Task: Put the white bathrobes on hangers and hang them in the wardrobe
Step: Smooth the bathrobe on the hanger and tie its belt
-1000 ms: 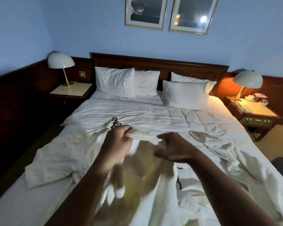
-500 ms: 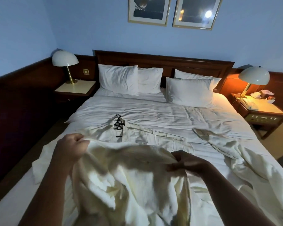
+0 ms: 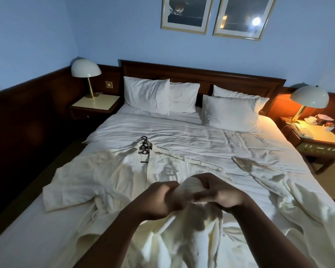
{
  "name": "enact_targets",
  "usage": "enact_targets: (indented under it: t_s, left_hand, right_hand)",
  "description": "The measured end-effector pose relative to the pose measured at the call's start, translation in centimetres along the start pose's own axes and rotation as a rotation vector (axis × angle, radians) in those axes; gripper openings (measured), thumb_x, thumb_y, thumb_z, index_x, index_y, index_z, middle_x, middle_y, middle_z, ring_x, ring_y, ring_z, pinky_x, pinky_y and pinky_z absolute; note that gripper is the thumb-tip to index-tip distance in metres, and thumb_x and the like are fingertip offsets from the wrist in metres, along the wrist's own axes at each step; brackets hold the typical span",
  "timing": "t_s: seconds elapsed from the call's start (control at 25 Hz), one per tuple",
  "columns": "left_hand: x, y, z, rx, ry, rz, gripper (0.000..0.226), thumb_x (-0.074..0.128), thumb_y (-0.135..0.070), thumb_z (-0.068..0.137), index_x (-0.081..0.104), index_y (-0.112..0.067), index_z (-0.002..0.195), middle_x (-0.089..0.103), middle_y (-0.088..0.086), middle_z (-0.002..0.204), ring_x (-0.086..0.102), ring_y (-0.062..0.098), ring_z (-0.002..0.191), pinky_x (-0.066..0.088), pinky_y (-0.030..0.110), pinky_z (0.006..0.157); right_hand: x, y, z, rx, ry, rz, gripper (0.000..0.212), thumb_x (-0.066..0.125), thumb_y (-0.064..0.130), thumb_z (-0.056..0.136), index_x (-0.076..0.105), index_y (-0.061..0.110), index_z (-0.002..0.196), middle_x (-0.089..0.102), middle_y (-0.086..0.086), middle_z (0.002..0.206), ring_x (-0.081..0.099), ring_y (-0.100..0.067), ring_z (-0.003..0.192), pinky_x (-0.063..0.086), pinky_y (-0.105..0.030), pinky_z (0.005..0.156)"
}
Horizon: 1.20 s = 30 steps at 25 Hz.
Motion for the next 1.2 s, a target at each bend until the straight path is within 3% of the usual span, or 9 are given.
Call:
enact_targets:
  t_s: [0.08,0.2,0.28,0.36,0.44,0.64,0.84,0.96,1.2]
  left_hand:
    - [-0.8,1.0,0.3,0.012,-0.066,0.036,0.017,0.076,-0.028,0.082,0.059,-0.03,0.08,0.062,-0.012,0.071,0.058,-0.003,0.066,0.045,0.022,0.059]
    - [-2.9,4.0,0.1,0.019,-0.273,0.109,0.009,0.06,-0.019,0.079,0.058,-0.027,0.083,0.059,-0.01,0.076,0.058,0.006,0.07,0.049,0.034,0.062]
    - [-3.8,6.8,-0.5,-0.086,-0.384,0.246,0.014,0.054,-0.022,0.078,0.059,-0.031,0.088,0.055,-0.011,0.086,0.058,0.01,0.077,0.051,0.036,0.066]
    - [-4.2,9.2,-1.4,-0.189,-0.403,0.366,0.021,0.048,-0.023,0.08,0.061,-0.031,0.094,0.055,-0.011,0.093,0.063,0.017,0.079,0.053,0.038,0.066]
    - [-5.1,11.7,-2.7,-0.223,-0.431,0.425,0.026,0.047,-0.021,0.078,0.063,-0.031,0.094,0.058,-0.01,0.092,0.065,0.022,0.076,0.054,0.037,0.062]
    - [-7.0,15.6,-3.9,-0.228,-0.392,0.488,0.027,0.049,-0.014,0.074,0.063,-0.028,0.092,0.067,-0.003,0.075,0.068,0.028,0.067,0.05,0.033,0.055]
    - [-7.0,16.1,-4.3,-0.232,-0.326,0.512,0.034,0.054,-0.004,0.08,0.069,-0.028,0.099,0.071,0.0,0.083,0.07,0.028,0.077,0.053,0.034,0.063]
    - [-6.5,17.0,-4.0,-0.249,-0.261,0.514,0.034,0.054,0.0,0.078,0.069,-0.023,0.097,0.066,-0.004,0.09,0.067,0.024,0.089,0.055,0.034,0.07]
    - [-4.0,14.7,-4.6,-0.241,-0.41,0.412,0.019,0.058,-0.005,0.074,0.055,-0.019,0.086,0.052,-0.004,0.071,0.058,0.025,0.064,0.044,0.033,0.054]
  right_hand:
    - [-0.5,0.8,-0.4,0.013,0.001,-0.09,0.033,0.076,0.003,0.071,0.067,-0.003,0.102,0.067,-0.009,0.09,0.062,-0.021,0.086,0.048,-0.034,0.076]
    - [-0.5,0.6,0.2,0.12,-0.056,-0.539,0.028,0.072,0.003,0.069,0.066,0.028,0.081,0.066,0.01,0.075,0.064,-0.012,0.072,0.045,-0.024,0.06]
    - [-0.9,0.1,1.2,0.211,-0.337,-0.923,0.019,0.061,0.011,0.068,0.053,0.029,0.069,0.06,0.006,0.069,0.061,-0.022,0.07,0.041,-0.028,0.056]
    - [-0.1,0.0,1.6,0.244,-0.664,-1.088,0.012,0.057,0.017,0.072,0.048,0.024,0.076,0.058,0.002,0.071,0.055,-0.03,0.068,0.038,-0.031,0.056]
    - [1.9,-1.0,2.2,0.24,-0.808,-1.113,0.013,0.056,0.015,0.077,0.048,0.021,0.086,0.061,-0.002,0.074,0.06,-0.037,0.069,0.036,-0.032,0.056]
    - [4.8,-5.2,3.2,0.52,-0.829,-1.111,0.027,0.051,0.016,0.087,0.05,0.027,0.111,0.069,-0.005,0.09,0.069,-0.035,0.088,0.045,-0.034,0.064]
    - [4.1,-6.6,2.3,0.617,-0.924,-0.812,0.025,0.055,0.011,0.082,0.061,0.031,0.095,0.061,0.002,0.088,0.062,-0.027,0.088,0.046,-0.032,0.071]
    - [1.9,-7.3,1.7,0.591,-0.905,-0.839,0.022,0.054,0.01,0.082,0.062,0.029,0.089,0.056,0.002,0.095,0.056,-0.024,0.083,0.049,-0.032,0.072]
    - [-0.2,-9.9,0.2,0.546,-0.884,-0.633,0.038,0.056,0.01,0.084,0.074,0.032,0.108,0.075,-0.003,0.103,0.067,-0.03,0.102,0.049,-0.031,0.081]
Point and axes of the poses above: each hand's wrist, its own z-axis towards the middle knuckle, its own x-axis out of the palm, y = z × x, the point moved 6 cm from there along z, towards the middle knuckle
